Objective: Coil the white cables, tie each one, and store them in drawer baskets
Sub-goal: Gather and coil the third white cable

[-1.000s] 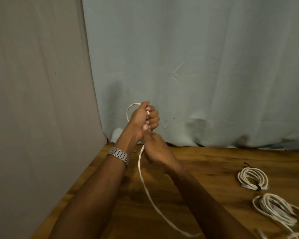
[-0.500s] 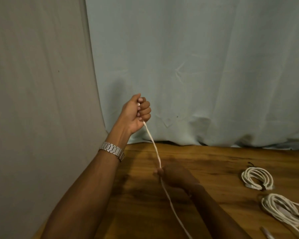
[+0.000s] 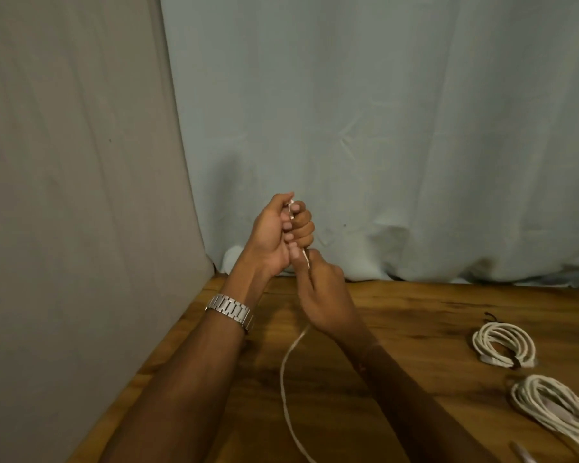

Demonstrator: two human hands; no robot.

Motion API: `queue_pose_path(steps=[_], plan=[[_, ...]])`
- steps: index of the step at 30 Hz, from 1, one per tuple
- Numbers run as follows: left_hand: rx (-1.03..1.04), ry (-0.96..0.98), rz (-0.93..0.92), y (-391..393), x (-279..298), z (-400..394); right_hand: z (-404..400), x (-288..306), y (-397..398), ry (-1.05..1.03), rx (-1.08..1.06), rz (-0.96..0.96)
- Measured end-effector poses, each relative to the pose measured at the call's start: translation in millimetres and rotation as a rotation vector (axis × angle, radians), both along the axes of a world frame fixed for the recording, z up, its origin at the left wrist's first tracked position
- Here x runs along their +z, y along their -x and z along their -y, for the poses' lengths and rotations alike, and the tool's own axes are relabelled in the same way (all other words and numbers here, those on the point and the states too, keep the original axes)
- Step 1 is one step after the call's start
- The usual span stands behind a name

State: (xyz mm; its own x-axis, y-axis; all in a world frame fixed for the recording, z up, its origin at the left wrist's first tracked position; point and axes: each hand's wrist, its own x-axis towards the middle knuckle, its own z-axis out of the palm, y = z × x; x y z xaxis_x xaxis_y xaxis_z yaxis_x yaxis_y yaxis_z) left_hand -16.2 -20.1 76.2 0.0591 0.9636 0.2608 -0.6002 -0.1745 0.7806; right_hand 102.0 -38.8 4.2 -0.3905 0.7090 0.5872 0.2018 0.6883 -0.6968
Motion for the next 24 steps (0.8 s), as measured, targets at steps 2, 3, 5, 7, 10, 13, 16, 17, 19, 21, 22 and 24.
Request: queue_pose_path(steps=[2,3,5,7,10,13,16,17,19,21,22,24], plan=[[-0.025,-0.028,0.074,3,4,2,-1,-20,-5,-0.108,0.001,-0.033],[-0.03,-0.037,0.102,3,7,3,-1,-27,-6,-0.132,0.008,-0.063],[-0.045,-0.049,0.16,2,9,3,-1,-35,-8,-0.135,0.02,-0.106],[-0.084,-0.067,0.216,1,9,2,0,-36,-9,-0.108,0.042,-0.122],[-0.111,-0.088,0.217,-4,7,5,-6,-36,-11,-0.079,0.082,-0.11],[-0.116,-0.115,0.137,-6,3,13,-16,-33,-20,-0.031,0.136,-0.067],[-0.134,-0.11,0.14,-4,-4,17,-21,-30,-27,0.081,0.266,-0.041],[-0.125,-0.114,0.143,-4,-5,18,-23,-29,-29,0.106,0.3,-0.029],[-0.107,-0.143,0.153,-3,-7,18,-25,-29,-30,0.143,0.344,-0.008],[-0.09,-0.164,0.151,-2,-6,14,-29,-30,-32,0.171,0.364,0.009],[-0.084,-0.167,0.144,0,-8,11,-30,-31,-33,0.188,0.374,0.018],[-0.086,-0.181,0.123,2,-12,5,-34,-33,-34,0.23,0.4,0.032]])
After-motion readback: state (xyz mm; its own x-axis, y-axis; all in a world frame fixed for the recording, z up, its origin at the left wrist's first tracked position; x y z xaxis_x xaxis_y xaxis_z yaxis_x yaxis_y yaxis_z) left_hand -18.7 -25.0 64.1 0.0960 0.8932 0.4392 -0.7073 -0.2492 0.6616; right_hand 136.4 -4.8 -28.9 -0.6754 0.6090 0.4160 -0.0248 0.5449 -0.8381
